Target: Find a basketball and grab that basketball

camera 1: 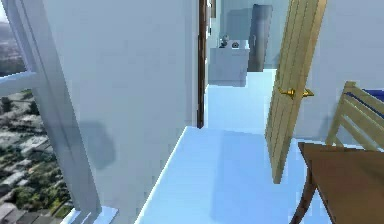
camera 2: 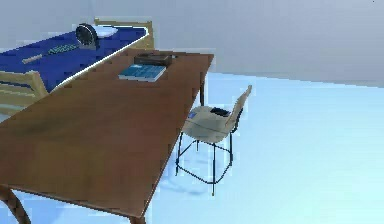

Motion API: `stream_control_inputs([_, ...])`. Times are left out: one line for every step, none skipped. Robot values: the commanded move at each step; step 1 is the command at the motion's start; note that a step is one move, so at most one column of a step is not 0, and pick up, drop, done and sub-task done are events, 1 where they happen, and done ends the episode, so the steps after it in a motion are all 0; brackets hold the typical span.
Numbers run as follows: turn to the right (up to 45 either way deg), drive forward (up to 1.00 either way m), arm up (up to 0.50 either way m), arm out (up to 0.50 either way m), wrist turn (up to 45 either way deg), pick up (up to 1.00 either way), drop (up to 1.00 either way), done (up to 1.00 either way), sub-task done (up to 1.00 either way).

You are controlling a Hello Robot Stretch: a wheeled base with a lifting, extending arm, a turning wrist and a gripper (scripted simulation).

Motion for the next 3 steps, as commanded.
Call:
stream_control_inputs([12.0, 0.0, 0.0, 0.0, 0.0, 0.0, 0.0, 0.0, 0.0])
stream_control_inputs([0.0, 1.0, 0.0, 0.0, 0.0, 0.0, 0.0, 0.0, 0.0])
stream_control_inputs([0.0, 1.0, 0.0, 0.0, 0.0, 0.0, 0.0, 0.0, 0.0])
